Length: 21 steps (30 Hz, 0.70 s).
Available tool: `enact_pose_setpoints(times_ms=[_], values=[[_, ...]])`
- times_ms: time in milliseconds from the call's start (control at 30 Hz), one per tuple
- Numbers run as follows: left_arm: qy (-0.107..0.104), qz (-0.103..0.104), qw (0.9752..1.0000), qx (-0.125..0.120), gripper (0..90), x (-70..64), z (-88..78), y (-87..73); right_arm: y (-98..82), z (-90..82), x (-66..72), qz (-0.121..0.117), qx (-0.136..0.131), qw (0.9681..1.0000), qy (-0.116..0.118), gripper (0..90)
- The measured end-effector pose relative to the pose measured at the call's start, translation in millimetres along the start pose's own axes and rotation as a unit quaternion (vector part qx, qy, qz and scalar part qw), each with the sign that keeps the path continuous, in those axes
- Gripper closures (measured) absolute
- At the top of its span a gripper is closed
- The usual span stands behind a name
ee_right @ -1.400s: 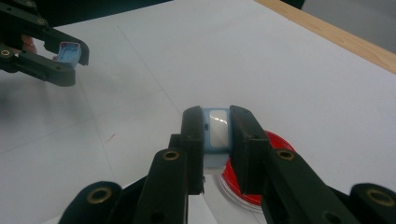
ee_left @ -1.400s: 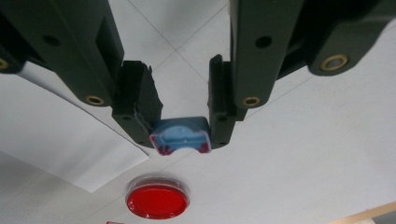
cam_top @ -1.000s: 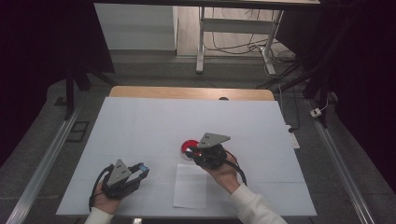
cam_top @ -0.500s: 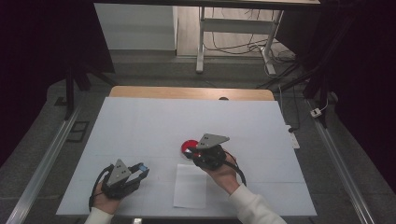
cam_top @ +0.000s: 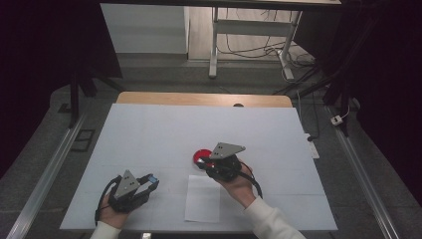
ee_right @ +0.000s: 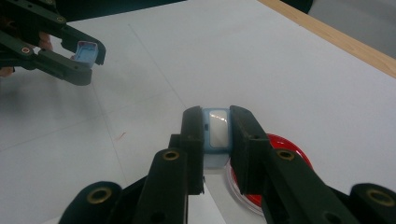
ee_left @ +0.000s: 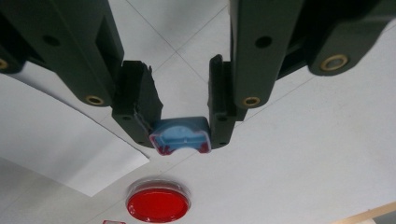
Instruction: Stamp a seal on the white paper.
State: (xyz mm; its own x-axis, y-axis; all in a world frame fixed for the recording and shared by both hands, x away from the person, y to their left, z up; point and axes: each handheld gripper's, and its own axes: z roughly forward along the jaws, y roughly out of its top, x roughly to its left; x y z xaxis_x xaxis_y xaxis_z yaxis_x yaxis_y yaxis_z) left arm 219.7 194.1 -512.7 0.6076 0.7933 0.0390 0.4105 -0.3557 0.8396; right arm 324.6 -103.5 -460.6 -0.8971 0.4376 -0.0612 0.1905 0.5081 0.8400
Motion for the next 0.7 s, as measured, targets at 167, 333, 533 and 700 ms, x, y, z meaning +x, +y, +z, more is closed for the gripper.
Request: enact_pose_setpoints(times_ms=[167, 333, 533, 700], values=[[0.001, -0.001, 1.0000, 0.000, 64.7, -0.1, -0.1, 0.0, 0.1, -0.8, 0.6, -0.001, 0.000, 1.0000, 0.000, 75.0], [0.001, -0.002, 1.0000, -0.001, 64.7, -0.2, -0.3, 0.0, 0.1, -1.5, 1.2, 0.000, 0.001, 1.0000, 0.001, 75.0], [0.001, -0.002, 1.0000, -0.002, 64.7, -0.2, -0.4, 0.1, -0.1, -2.7, 2.5, 0.000, 0.003, 1.0000, 0.004, 75.0], [0.002, -0.002, 1.0000, -0.002, 64.7, 0.2, -0.7, 0.0, -1.3, -3.9, 4.0, 0.002, 0.005, 0.9999, 0.009, 75.0]])
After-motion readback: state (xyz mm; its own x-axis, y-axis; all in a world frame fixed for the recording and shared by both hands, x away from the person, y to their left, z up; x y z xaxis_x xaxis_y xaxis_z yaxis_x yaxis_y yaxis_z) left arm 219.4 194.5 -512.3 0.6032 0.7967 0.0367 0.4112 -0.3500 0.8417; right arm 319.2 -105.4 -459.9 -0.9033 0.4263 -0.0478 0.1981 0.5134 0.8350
